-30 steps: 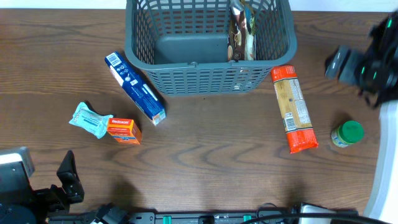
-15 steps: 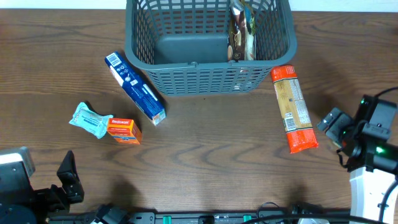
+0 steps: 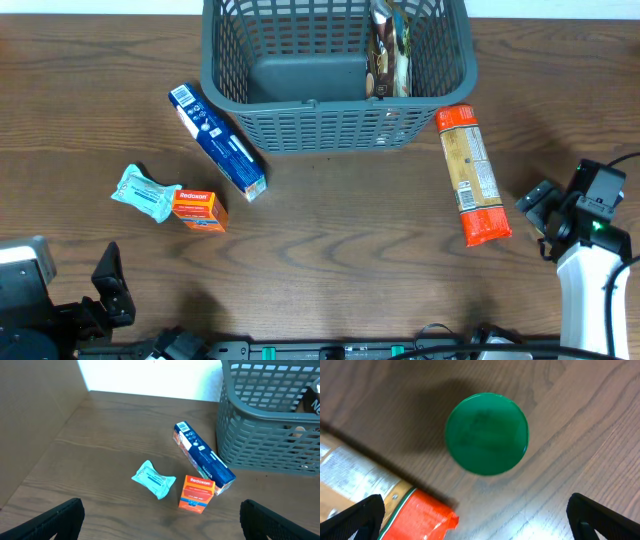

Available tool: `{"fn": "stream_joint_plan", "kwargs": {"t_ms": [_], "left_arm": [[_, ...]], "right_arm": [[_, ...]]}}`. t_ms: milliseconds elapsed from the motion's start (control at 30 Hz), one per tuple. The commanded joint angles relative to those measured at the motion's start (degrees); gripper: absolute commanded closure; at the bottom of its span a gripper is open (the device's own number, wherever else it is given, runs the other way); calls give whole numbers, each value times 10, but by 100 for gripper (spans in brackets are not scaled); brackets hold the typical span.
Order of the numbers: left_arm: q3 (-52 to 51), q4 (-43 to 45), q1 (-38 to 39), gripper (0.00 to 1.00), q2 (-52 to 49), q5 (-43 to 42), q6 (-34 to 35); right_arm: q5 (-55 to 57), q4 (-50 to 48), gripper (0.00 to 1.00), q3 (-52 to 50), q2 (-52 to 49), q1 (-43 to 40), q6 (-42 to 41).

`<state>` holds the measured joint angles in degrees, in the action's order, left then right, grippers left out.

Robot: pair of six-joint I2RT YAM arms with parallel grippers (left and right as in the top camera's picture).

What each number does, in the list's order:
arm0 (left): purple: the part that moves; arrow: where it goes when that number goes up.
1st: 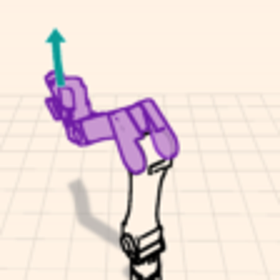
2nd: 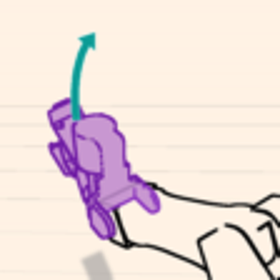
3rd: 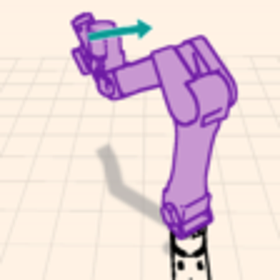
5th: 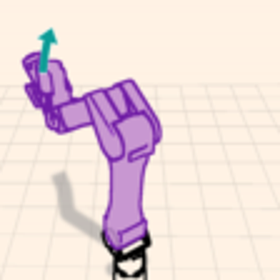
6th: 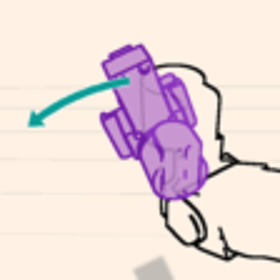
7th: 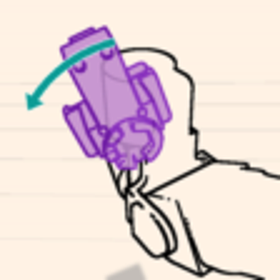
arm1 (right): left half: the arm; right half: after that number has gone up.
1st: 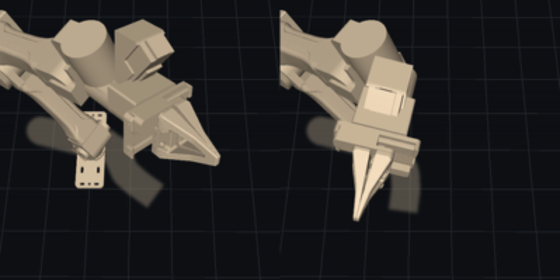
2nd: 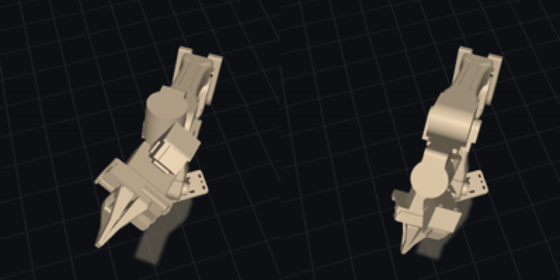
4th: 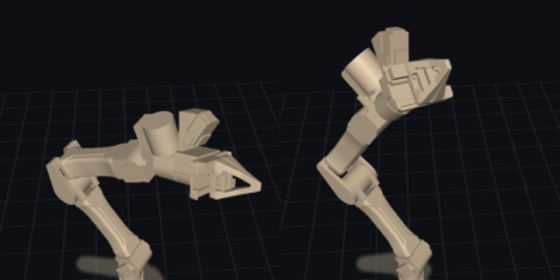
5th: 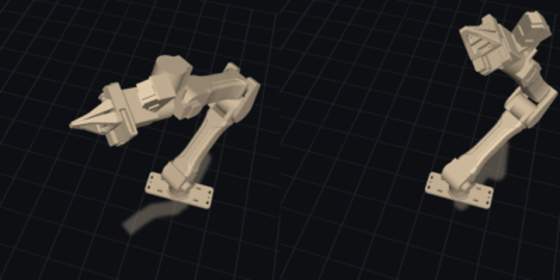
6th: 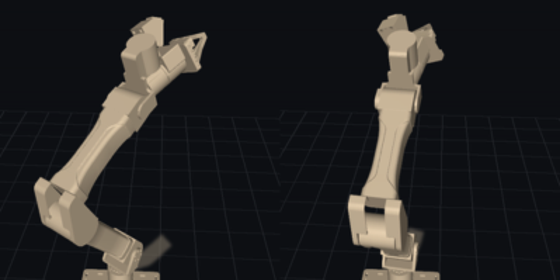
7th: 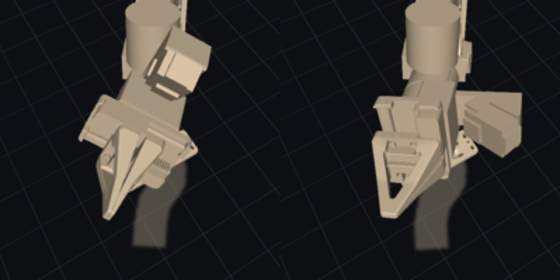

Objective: Pack container
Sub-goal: 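Lower the right gripper and grasp the green-lidded jar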

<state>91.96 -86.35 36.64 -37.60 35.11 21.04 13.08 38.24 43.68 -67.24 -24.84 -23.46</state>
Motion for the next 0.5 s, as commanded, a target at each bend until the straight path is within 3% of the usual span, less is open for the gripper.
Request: {"fn": "stream_joint_plan", "kwargs": {"t_ms": [0, 467], "left_arm": [[4, 0, 0, 1, -4, 5, 5], [4, 0, 0, 1, -4, 5, 5]], "right_arm": [[6, -12, 1, -3, -29, -15, 8], [-11, -119, 1, -3, -134, -39, 40]]}}
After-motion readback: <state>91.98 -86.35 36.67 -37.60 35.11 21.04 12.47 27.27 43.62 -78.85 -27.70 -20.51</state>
